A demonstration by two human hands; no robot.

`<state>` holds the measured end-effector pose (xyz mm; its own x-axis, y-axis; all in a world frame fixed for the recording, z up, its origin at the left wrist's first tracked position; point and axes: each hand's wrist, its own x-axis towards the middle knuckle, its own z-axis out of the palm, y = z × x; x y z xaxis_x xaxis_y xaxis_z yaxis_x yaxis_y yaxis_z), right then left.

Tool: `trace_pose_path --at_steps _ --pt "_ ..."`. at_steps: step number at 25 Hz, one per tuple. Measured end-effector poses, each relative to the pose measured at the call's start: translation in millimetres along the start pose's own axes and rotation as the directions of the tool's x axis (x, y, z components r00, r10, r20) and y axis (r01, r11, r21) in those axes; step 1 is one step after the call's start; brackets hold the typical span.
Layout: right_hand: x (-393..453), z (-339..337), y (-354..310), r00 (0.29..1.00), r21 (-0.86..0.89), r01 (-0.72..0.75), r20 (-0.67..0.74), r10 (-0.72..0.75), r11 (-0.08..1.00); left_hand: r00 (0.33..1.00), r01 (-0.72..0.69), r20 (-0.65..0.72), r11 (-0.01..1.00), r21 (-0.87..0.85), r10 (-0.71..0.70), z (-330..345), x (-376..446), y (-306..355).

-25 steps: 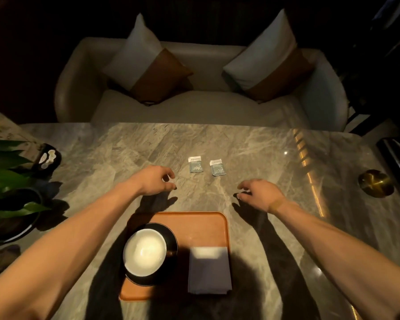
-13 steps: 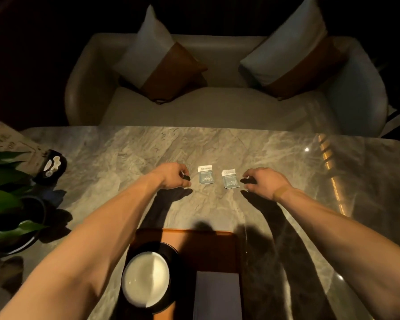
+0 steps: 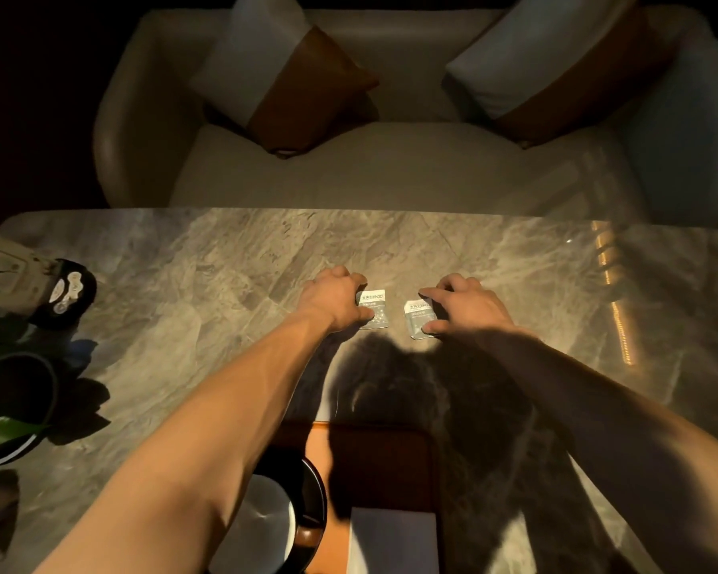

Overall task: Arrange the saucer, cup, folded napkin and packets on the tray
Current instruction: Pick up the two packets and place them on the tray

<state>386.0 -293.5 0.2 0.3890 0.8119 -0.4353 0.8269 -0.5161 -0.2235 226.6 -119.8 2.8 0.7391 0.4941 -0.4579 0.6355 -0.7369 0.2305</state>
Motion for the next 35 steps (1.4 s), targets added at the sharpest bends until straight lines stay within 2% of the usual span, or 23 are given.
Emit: trace_pose_path --at_steps 6,13,19,26,35 --pt "1 13 0 0.999 -0.01 -0.008 -0.042 0.008 1.0 0.997 -0.029 -0.073 0.998 0.063 0.034 13 5 2" --pt "2 12 -5 0.994 0.11 -0.049 -0.095 0.06 0.993 0.988 -0.054 -0.144 0.998 0.042 0.06 23 6 3" --pt "-4 12 -6 0.988 0.245 -0.124 -0.063 0.143 0.962 0.988 0.002 -0.152 0.993 -0.119 -0.021 21 1 10" --pt "-14 19 -2 0.983 0.357 -0.131 -0.076 0.168 0.925 0.98 0.063 -0.154 0.927 -0.369 -0.128 23 -11 8" --pt "-44 28 -1 0.959 0.384 -0.154 -0.165 0.231 0.91 0.976 0.054 -0.16 0.884 -0.465 -0.145 36 -45 0"
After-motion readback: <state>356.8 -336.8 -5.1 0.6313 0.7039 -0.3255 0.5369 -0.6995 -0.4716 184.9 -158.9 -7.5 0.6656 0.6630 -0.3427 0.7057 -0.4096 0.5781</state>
